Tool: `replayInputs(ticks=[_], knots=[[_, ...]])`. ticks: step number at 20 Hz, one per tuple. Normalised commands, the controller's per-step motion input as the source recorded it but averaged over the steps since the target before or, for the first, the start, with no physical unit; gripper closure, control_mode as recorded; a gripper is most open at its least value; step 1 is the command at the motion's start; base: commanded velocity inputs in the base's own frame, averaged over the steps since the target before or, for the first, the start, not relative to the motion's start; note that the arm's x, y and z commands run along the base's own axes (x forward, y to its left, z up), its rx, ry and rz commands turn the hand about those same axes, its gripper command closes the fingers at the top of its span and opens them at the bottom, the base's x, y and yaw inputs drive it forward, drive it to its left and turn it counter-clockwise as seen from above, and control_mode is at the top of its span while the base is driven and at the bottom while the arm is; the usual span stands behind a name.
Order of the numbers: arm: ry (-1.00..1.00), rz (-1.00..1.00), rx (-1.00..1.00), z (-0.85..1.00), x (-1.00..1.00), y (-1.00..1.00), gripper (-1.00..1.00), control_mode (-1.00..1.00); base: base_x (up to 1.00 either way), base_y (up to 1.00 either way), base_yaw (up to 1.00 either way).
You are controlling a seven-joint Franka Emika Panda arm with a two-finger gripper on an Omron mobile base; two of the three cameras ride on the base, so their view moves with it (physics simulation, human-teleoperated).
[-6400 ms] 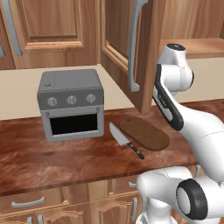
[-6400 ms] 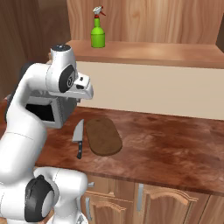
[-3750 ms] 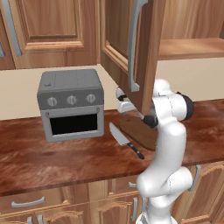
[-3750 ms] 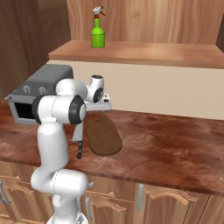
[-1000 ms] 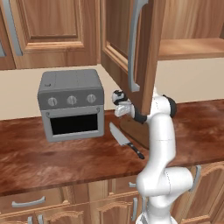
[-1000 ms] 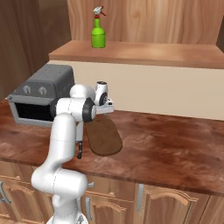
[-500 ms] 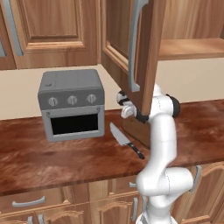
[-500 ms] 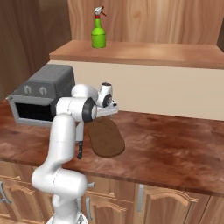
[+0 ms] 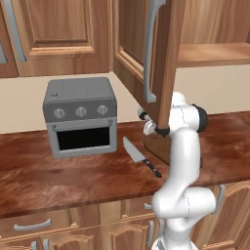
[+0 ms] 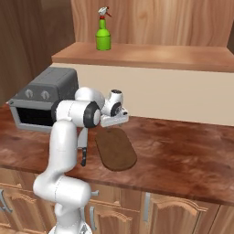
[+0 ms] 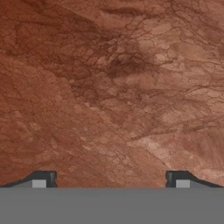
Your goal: Move the cutting board and knife to the sink. Then move spray from the cabinet to the counter.
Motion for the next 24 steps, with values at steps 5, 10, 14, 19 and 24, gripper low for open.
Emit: replayInputs(ticks=[5,10,14,19,24], knots=[[-0.05,0.02,0.01,-0.46,-0.69,-0.73,-1.00,-1.00,0.00,0.00,0.00],[-0.06,0.05,0.03,-0.47,-0.70,-0.96,-1.00,-1.00,0.00,0.00,0.00],[-0.07,0.11,0.03,-0.51,-0.65,-1.00,-1.00,-1.00,0.00,0.00,0.00],[-0.05,0.15,0.02,-0.56,-0.63,-1.00,-1.00,-1.00,0.00,0.00,0.00],[-0.03,0.14,0.02,-0.57,-0.61,-1.00,-1.00,-1.00,0.00,0.00,0.00]])
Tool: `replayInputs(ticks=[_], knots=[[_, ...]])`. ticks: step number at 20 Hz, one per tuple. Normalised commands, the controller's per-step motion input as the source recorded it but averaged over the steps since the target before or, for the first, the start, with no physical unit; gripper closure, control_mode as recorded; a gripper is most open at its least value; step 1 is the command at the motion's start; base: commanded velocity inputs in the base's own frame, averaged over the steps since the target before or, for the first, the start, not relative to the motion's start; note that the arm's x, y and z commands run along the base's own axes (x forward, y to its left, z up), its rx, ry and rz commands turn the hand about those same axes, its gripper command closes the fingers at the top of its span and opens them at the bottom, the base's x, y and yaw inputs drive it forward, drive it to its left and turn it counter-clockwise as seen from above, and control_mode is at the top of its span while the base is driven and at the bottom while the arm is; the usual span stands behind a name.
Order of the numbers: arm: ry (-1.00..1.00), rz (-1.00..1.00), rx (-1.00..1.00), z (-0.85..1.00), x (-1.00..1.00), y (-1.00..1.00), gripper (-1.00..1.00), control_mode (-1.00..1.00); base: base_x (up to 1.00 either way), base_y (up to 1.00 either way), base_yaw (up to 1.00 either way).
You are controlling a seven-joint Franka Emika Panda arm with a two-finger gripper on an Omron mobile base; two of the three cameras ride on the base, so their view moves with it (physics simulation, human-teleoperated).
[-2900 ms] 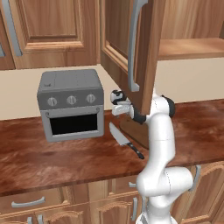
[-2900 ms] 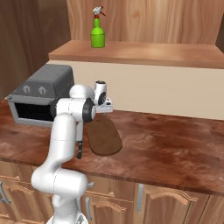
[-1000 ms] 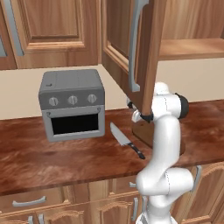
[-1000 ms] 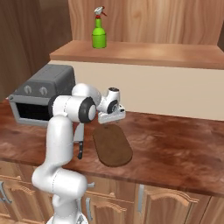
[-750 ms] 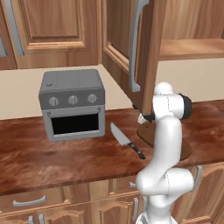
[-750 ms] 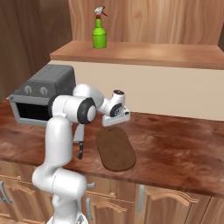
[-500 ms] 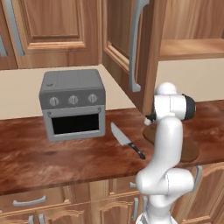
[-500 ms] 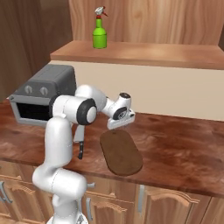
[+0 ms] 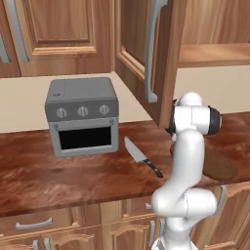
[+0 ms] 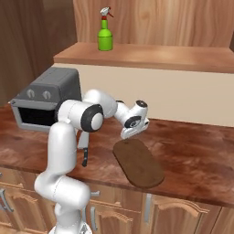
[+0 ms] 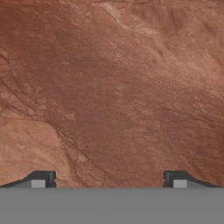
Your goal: Move the cutting board and knife to the sink. Then move spray from the cabinet to the counter.
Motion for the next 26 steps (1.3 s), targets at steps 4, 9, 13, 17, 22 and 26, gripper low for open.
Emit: replayInputs(ticks=[4,9,13,17,22,26], knots=[[-0.04,0.11,0.03,-0.58,-0.65,-1.00,-1.00,-1.00,0.00,0.00,0.00],[-0.07,0.05,0.03,-0.56,-0.74,-0.93,-1.00,-1.00,0.00,0.00,0.00],[-0.08,-0.01,0.02,-0.48,-0.72,-0.73,-1.00,-1.00,0.00,0.00,0.00],[-0.07,-0.08,0.02,-0.37,-0.64,-0.62,-1.00,-1.00,0.00,0.00,0.00],[-0.04,-0.12,0.01,-0.30,-0.54,-0.56,-1.00,-1.00,0.00,0.00,0.00],[-0.03,-0.14,0.00,-0.30,-0.47,-0.51,-1.00,-1.00,0.00,0.00,0.00]])
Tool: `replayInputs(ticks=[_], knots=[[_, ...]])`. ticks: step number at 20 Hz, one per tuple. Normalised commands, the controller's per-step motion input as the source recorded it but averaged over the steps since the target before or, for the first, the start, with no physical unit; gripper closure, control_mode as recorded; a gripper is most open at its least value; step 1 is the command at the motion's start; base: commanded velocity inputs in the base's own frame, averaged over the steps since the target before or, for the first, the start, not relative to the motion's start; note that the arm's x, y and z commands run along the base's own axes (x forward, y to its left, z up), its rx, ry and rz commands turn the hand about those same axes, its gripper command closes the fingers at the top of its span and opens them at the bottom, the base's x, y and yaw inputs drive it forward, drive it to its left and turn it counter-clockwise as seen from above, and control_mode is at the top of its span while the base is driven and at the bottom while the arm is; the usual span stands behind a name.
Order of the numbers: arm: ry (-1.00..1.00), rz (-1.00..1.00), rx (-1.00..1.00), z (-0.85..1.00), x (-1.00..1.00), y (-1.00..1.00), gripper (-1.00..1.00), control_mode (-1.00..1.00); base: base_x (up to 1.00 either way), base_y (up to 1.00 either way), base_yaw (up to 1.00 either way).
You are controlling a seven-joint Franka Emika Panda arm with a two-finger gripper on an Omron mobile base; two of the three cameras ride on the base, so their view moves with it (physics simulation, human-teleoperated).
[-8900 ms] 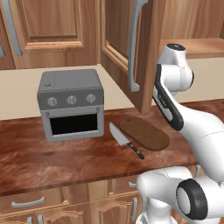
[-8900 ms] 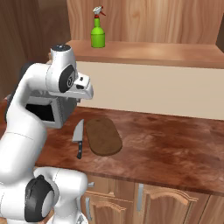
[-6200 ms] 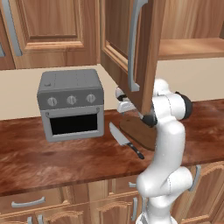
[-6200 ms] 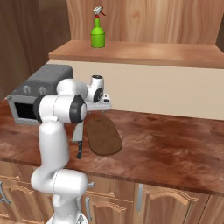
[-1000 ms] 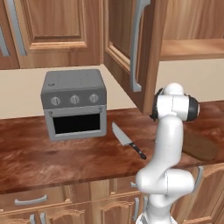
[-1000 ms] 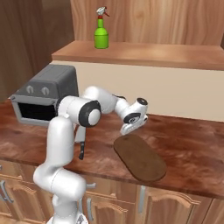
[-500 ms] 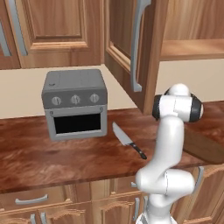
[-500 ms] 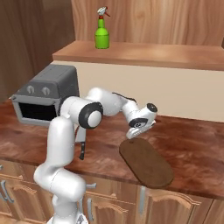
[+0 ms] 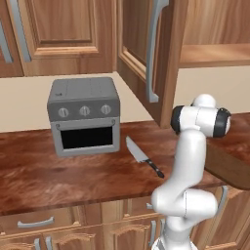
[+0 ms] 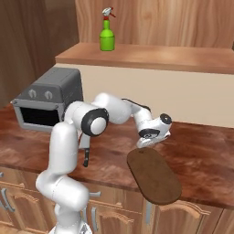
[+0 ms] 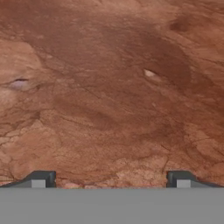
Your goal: Move the cutting board and knife to the sink. Then move spray from the cabinet to the counter.
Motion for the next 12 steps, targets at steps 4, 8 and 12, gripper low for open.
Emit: replayInputs(ticks=[4,8,12], knots=[[0.00,-0.13,0.00,-0.28,-0.24,-0.38,-1.00,-1.00,0.00,0.00,0.00],[0.00,-0.09,-0.01,-0.08,-0.08,-0.27,-1.00,-1.00,0.00,0.00,0.00],[0.00,-0.01,0.00,0.00,0.16,-0.04,-1.00,-1.00,0.00,0.00,0.00]])
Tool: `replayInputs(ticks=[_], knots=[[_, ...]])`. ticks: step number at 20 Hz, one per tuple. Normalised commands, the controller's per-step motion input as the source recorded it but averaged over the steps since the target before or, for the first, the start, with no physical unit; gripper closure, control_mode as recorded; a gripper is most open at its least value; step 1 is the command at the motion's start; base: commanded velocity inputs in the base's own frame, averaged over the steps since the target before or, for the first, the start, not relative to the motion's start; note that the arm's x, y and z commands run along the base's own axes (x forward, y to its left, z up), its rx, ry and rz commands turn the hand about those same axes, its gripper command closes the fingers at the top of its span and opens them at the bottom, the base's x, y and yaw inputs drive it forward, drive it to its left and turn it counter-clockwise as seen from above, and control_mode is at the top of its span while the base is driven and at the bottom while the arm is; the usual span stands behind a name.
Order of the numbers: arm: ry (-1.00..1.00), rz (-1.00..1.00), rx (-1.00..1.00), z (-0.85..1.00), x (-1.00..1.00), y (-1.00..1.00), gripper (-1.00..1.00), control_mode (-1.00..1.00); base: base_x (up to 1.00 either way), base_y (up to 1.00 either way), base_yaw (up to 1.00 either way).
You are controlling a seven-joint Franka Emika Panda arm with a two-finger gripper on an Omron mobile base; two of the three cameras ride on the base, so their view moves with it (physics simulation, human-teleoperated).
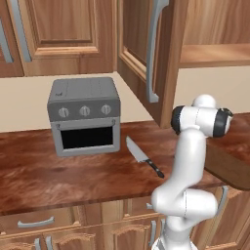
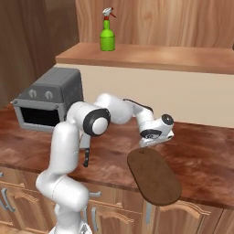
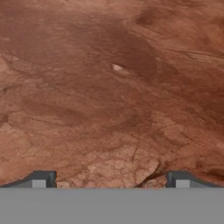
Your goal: Move the cutting board and knife to the sink. Then move spray from the cabinet to the counter.
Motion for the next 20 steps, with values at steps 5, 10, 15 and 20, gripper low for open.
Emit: replayInputs(ticks=[5,10,15,20], knots=[[-0.01,-0.03,0.02,0.24,0.16,0.00,-1.00,-1.00,0.00,0.00,0.00],[-0.04,-0.12,0.08,0.72,0.00,0.00,-1.00,-1.00,0.00,0.00,0.00],[-0.01,-0.19,0.07,0.59,-0.05,0.00,-1.00,-1.00,0.00,0.00,0.00],[0.00,-0.23,0.14,0.58,-0.46,-0.12,-1.00,-1.00,0.00,0.00,0.00]])
